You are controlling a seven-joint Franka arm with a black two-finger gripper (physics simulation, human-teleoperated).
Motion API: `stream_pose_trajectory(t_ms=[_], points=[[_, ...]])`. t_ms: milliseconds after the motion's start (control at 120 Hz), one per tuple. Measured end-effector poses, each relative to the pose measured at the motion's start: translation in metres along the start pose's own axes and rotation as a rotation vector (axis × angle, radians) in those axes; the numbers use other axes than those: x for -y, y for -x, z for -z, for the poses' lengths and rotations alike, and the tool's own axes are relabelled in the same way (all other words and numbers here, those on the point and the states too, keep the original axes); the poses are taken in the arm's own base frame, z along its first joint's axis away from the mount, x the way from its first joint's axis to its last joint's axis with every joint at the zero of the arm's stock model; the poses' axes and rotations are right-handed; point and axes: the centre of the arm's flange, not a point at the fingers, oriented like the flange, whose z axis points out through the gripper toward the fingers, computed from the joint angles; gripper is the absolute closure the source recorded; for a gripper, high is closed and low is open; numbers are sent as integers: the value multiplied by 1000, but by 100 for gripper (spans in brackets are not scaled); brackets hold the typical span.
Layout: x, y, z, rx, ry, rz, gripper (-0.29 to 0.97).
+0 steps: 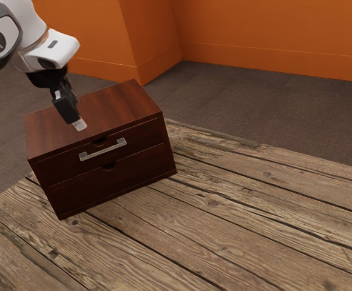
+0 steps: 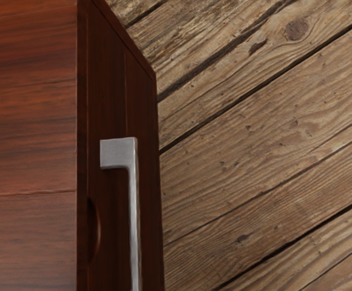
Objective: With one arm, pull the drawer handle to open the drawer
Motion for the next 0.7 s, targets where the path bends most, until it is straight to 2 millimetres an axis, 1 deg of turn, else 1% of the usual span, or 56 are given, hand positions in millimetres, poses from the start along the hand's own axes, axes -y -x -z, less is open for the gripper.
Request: stream_pose_trajectory(t_ms=[125,175,225,400,508,700], points=[[-18,-20,-8,-5,-15,-23,0],[-22,-28,-14,2,-20,-28,2],[-23,-32,-17,9,-30,-25,4],[-20,-33,-22,77,-99,-4,11],[-18,-30,-28,105,-113,24,17],[-28,-18,-37,144,-112,62,35]])
